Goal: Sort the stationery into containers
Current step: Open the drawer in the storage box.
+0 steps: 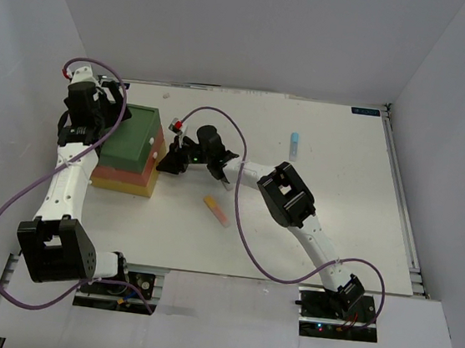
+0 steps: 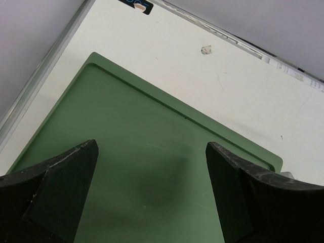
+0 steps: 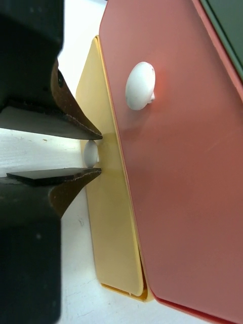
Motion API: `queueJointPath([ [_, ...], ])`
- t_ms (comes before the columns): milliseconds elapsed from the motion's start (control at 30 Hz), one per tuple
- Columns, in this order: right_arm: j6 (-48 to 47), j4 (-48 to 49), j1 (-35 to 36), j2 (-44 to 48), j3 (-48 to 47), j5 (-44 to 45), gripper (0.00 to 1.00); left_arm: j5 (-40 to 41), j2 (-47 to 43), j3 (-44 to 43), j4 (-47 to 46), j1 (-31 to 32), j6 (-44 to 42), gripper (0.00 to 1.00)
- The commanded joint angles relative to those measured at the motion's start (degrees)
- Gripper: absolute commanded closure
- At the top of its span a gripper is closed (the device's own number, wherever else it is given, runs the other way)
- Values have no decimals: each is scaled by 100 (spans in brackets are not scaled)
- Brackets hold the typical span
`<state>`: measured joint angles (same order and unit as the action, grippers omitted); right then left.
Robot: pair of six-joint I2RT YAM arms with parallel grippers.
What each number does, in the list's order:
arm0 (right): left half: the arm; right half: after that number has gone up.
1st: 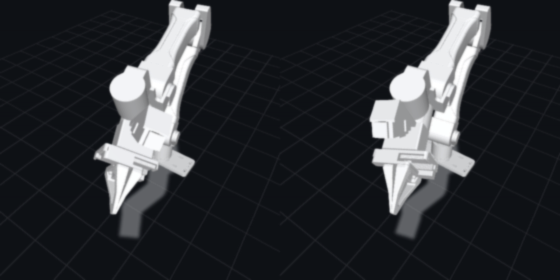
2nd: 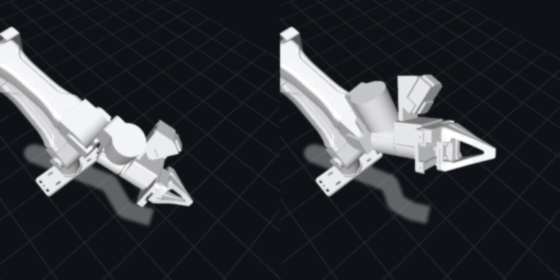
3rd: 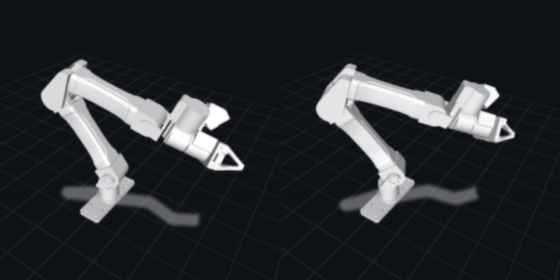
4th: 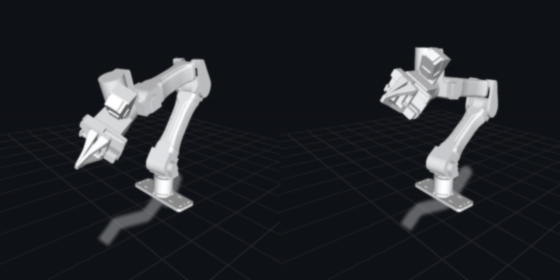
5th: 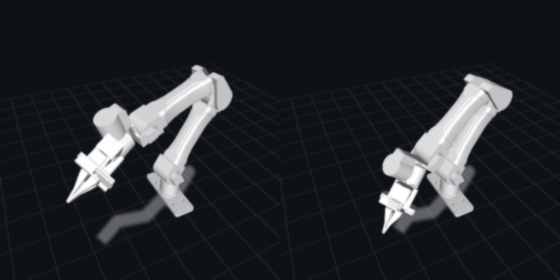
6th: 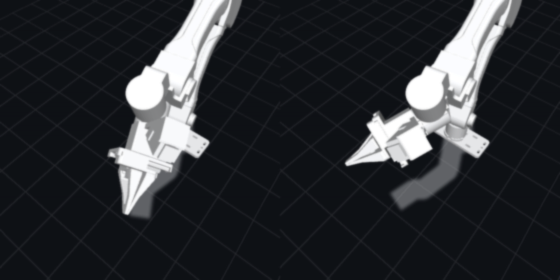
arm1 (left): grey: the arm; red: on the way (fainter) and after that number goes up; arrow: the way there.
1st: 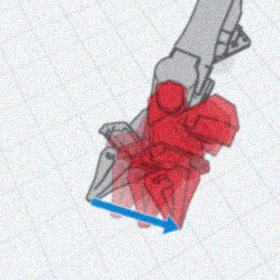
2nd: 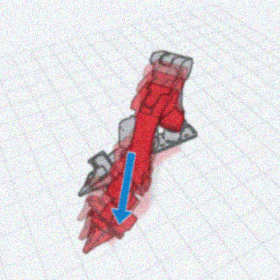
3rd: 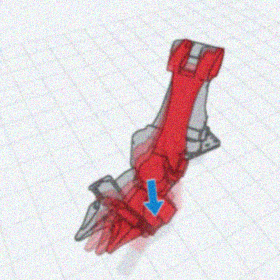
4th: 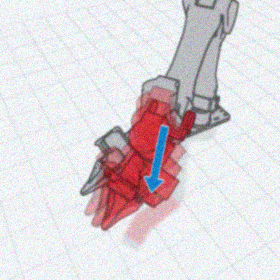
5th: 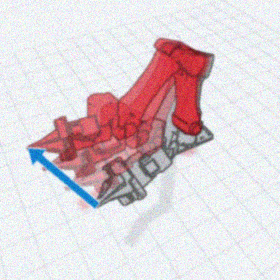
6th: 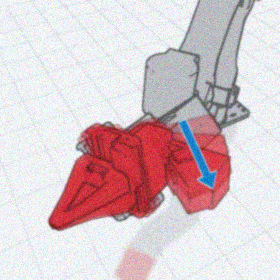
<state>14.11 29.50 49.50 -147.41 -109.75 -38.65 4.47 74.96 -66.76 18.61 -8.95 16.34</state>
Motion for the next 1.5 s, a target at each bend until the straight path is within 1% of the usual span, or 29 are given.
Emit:
queueJointPath([
  [0, 83, 39, 52, -24, -169, -336, 69, -429, -60, 243, 424, 7, 229, 2],
  [67, 92, 39, 60, -7, -160, -336, 75, -438, -69, 269, 415, 16, 229, 2],
  [100, 92, 47, 43, 2, -143, -301, 80, -438, -60, 286, 407, 16, 238, 2],
  [200, 83, 100, 25, 107, 50, -239, 86, -421, -69, 330, 380, 16, 273, 2],
  [233, 92, 118, -10, 142, 112, -222, 90, -403, -60, 339, 371, 16, 282, 2],
  [267, 92, 179, -36, 238, 286, -204, 92, -394, -60, 348, 363, 16, 300, 2],
  [400, 110, 346, -177, 529, 779, -125, 92, -342, -34, 392, 301, 16, 370, 2],
  [500, 57, 381, -317, 775, 1174, -160, 92, -307, 19, 401, 275, 16, 388, 2],
  [567, 4, 381, -370, 907, 1263, -169, 92, -280, 45, 392, 275, 16, 379, 2],
  [800, -207, 373, -581, 1461, 2220, -151, 92, -280, 98, 427, 187, 16, 405, 2],
  [1033, -338, 373, -775, 1883, 2801, -107, 92, -359, 107, 488, 20, 16, 388, 2],
  [1200, -435, 364, -845, 2076, 3021, -90, 92, -429, 63, 682, -156, 16, 326, 2],
  [1233, -461, 286, -845, 2102, 3039, -72, 91, -438, 54, 699, -182, 16, 317, 2],
  [1333, -654, 110, -854, 2252, 3065, 50, 72, -438, 10, 735, -261, 7, 256, 2],
  [1367, -707, 48, -854, 2313, 3118, 103, 62, -438, 1, 735, -270, 7, 238, 2],
  [1433, -909, -128, -845, 2533, 3197, 322, 51, -649, -42, 700, -270, 7, 229, 2],
  [1467, -979, -207, -862, 2620, 3241, 402, 42, -675, -60, 674, -262, 16, 221, 2],
])
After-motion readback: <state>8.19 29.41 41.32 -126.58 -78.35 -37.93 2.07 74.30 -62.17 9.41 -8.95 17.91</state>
